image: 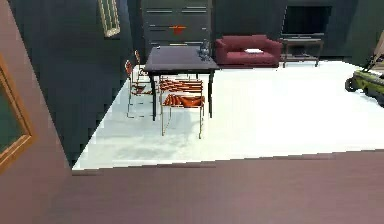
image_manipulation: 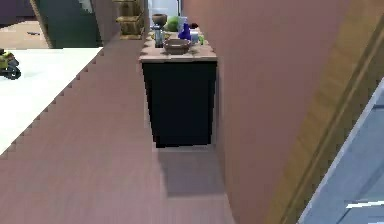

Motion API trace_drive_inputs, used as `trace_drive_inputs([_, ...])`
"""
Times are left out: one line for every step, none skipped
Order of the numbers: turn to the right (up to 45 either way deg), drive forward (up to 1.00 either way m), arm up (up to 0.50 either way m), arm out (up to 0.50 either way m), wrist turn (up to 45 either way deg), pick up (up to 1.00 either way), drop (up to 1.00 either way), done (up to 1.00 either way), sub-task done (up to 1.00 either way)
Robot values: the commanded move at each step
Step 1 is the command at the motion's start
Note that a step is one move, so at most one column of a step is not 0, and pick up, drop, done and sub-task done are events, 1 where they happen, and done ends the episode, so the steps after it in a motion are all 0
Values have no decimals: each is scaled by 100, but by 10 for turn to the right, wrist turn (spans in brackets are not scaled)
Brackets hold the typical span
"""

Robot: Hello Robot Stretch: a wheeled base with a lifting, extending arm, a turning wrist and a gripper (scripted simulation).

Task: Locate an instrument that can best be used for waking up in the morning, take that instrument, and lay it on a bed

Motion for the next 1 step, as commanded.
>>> trace_drive_inputs([450,0,0,0,0,0,0,0,0])
